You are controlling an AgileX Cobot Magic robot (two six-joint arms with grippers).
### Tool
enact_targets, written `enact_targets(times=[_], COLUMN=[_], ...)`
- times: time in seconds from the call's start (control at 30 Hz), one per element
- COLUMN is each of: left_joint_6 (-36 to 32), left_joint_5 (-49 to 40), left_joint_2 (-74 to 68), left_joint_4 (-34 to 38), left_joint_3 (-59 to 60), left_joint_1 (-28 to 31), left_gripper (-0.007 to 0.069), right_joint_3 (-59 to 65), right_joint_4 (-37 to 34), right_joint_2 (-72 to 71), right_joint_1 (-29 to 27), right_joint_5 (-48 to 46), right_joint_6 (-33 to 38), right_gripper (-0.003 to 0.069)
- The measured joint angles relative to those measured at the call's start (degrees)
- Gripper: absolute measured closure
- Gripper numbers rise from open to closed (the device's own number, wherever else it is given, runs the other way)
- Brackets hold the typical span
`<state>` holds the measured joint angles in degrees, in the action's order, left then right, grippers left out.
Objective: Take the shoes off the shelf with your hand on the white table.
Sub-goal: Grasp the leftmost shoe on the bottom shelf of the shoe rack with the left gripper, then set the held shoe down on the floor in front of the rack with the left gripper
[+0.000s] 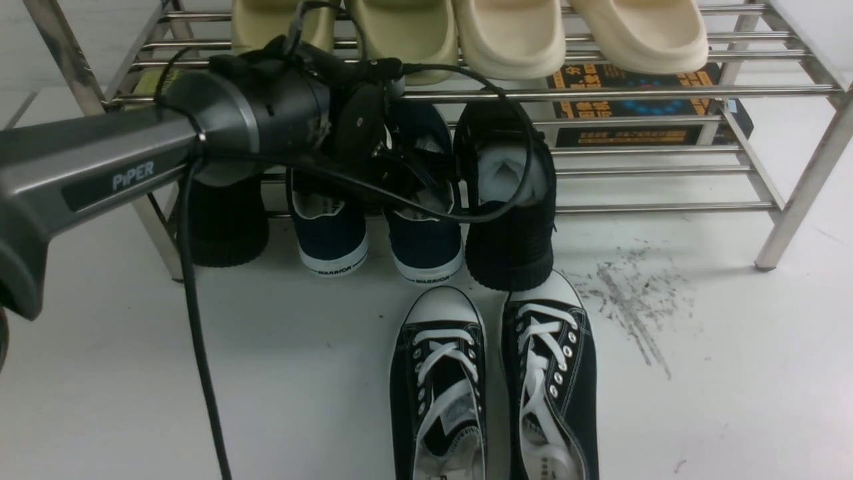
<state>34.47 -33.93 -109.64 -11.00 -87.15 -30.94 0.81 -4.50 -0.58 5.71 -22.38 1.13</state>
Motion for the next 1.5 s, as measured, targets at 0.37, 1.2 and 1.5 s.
enact_targets(times=[0.37,1.2,1.5], left_joint_6=[-2.0,4.09,15.64], left_joint_5=[-12.58,-36.8,-36.8], left_joint_2=[8.74,29.9,45.4], left_joint_4=[8.67,3.07,-0.52], left_joint_3=[0.4,5.86,20.39], left_joint_1=[0.0,-16.44,-16.49], left_gripper=[0.0583,0.0583,0.0583], right_joint_3=[0.0,0.0,0.0], right_joint_4=[0.0,0.0,0.0], right_joint_2=[0.0,0.0,0.0], right_joint_1=[0.0,0.0,0.0], right_joint_5=[-0.05,-0.05,-0.05], right_joint_6=[0.0,0.0,0.0], right_gripper=[0.0422,0.0422,0.0422])
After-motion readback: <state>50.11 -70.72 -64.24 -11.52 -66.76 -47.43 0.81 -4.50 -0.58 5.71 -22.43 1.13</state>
